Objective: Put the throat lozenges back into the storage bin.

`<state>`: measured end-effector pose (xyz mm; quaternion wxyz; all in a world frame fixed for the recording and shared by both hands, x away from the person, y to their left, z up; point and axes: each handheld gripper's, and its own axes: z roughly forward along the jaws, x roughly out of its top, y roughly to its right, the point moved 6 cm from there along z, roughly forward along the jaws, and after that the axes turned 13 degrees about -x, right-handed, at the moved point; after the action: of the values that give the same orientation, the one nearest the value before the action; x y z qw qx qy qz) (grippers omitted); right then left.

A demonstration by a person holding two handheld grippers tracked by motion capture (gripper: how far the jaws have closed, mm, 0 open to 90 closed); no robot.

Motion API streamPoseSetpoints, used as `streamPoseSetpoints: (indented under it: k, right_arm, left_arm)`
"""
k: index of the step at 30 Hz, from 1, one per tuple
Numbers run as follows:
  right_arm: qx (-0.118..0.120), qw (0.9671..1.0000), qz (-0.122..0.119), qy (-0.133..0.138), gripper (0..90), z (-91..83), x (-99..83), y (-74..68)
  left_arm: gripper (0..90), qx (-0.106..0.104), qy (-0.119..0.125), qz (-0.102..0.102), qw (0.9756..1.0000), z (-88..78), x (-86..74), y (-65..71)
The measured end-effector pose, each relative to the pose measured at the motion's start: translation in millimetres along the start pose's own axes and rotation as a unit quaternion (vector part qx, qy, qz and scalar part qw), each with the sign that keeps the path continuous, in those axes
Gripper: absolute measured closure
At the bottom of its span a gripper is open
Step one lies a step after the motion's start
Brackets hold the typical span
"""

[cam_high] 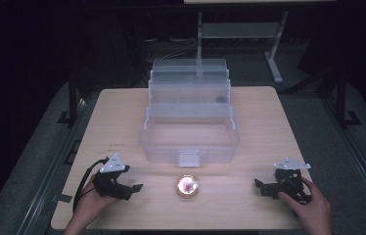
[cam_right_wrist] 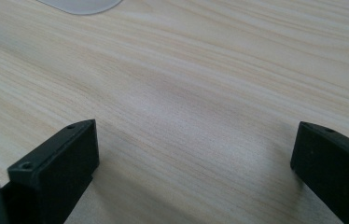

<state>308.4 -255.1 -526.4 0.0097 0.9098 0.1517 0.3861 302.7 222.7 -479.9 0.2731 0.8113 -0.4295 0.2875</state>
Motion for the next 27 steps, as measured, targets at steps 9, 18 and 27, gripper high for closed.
streamPoseSetpoints:
  k: [9,18,27]
  right_arm:
    - [0.000,1.0000,0.000,0.000,0.5,0.0,0.0,0.0]
    - [0.000,1.0000,0.000,0.000,0.5,0.0,0.0,0.0]
    - [0.000,1.0000,0.000,0.000,0.5,0.0,0.0,-0.1]
  left_arm:
    - [13.5,-0.010,-0.003,0.010,0.9999,6.3,8.0,5.9]
    - [13.5,-0.019,-0.008,0.019,0.9996,12.3,14.9,10.2]
    - [13.5,-0.030,-0.013,0.025,0.9991,18.9,21.8,15.1]
